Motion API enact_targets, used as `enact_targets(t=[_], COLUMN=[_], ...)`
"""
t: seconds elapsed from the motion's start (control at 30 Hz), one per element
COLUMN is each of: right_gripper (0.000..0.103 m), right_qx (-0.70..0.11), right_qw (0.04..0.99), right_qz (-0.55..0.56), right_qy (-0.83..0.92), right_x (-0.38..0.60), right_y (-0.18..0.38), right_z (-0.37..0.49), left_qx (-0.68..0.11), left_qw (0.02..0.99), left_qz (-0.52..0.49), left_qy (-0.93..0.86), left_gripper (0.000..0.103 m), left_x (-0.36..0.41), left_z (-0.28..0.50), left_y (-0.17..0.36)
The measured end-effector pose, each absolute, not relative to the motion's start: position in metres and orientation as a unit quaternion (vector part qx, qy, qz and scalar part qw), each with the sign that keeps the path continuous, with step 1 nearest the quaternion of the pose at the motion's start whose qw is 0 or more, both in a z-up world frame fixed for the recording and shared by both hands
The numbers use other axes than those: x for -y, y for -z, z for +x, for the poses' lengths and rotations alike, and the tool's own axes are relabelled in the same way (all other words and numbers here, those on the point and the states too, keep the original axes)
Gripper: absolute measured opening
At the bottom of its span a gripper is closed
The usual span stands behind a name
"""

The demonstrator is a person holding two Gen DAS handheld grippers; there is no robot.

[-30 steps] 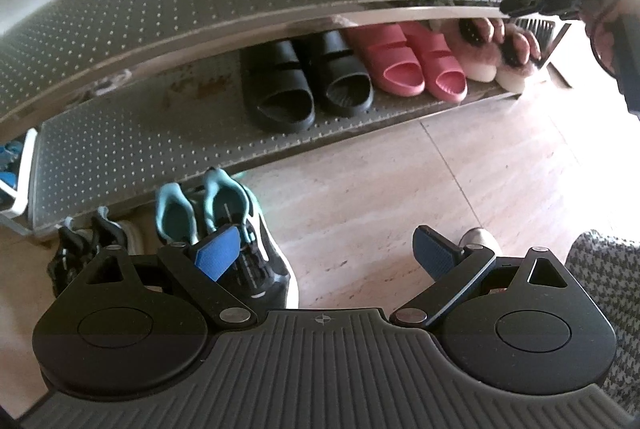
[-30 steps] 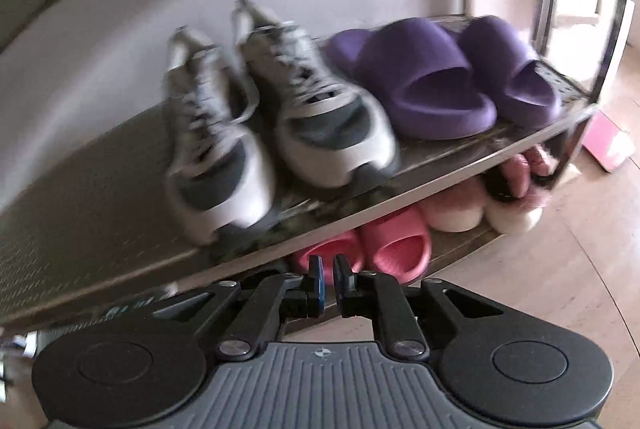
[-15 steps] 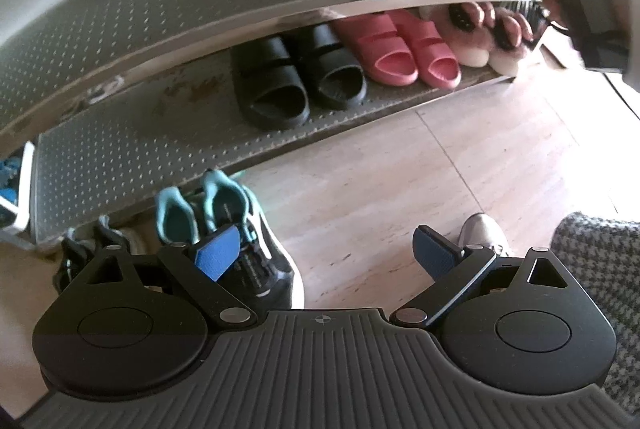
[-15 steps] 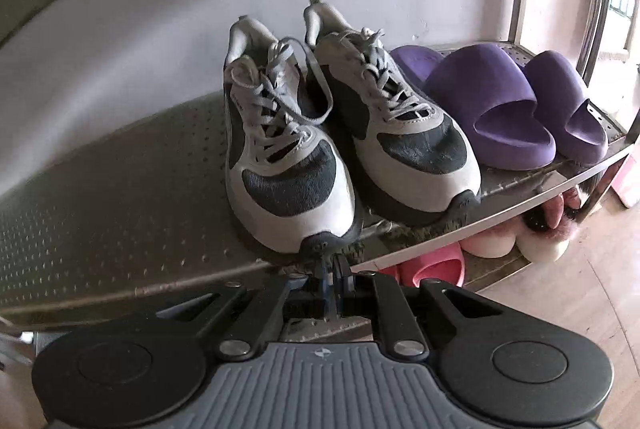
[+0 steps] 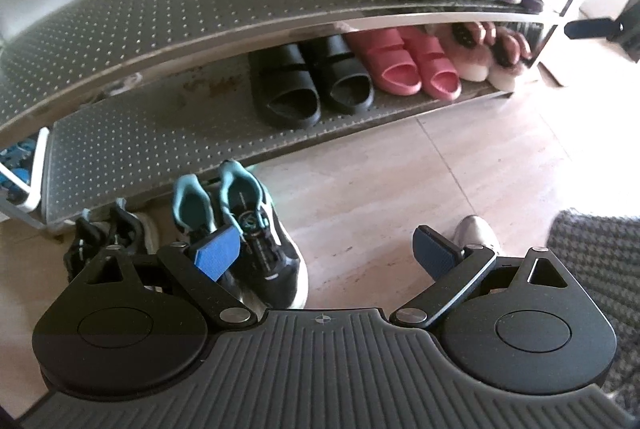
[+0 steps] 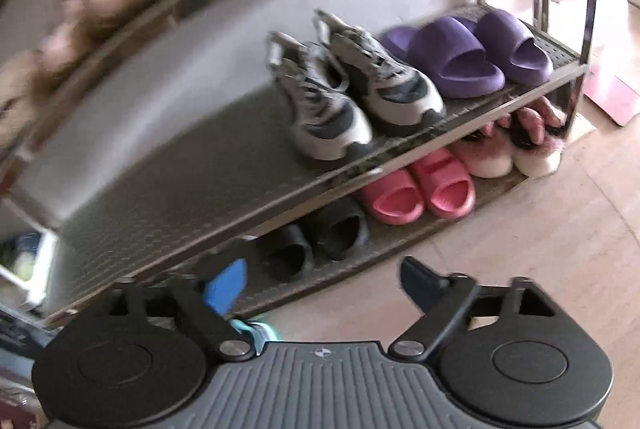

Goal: Organize scattered shoes
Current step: 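Reach the right tool down to the black-teal sneaker pair on the floor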

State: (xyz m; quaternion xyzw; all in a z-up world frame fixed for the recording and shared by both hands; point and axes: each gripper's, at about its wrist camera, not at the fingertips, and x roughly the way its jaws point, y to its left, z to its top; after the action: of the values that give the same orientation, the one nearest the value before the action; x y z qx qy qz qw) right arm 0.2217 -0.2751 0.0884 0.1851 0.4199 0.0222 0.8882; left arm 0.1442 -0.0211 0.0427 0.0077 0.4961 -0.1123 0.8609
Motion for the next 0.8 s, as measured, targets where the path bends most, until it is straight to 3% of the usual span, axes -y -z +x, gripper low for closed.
enact_targets(t=[0.07, 0.2, 0.4, 0.53, 0.8], right_gripper=[0.090, 0.079, 0.086, 0.085, 0.084], right_qx=[-0.422, -0.525, -0.462, -0.483, -0.516], right_qw=[0.887, 0.820, 0.862, 0.845, 0.831], right_qz=[0.189, 0.224, 0.194, 0.215, 0.199], right_qy=[-0.007, 0.034, 0.076, 0.080, 0.055], right_x=[0.273, 0.266, 0.268, 0.284, 0.282], right_y=[-0.072, -0.035, -0.054, -0.047, -0.028], right_z=[0.216, 0.240, 0.243, 0.243, 0.236], left_qx=[-0.491, -0.482, -0.441, -0.424, -0.461], left_qw=[0.864, 0.871, 0.892, 0.899, 0.886], left_qz=[0.013, 0.023, 0.014, 0.014, -0.030], left_qy=[0.113, 0.095, 0.097, 0.110, 0.050], left_gripper=[0.097, 0.097, 0.097, 0.097, 0.098], left_x=[0.020, 0.018, 0.027, 0.038, 0.027], left_z=[0.137, 0.129, 0.123, 0.114, 0.100], left_y=[-0.044, -0.048, -0.066, -0.072, -0.077])
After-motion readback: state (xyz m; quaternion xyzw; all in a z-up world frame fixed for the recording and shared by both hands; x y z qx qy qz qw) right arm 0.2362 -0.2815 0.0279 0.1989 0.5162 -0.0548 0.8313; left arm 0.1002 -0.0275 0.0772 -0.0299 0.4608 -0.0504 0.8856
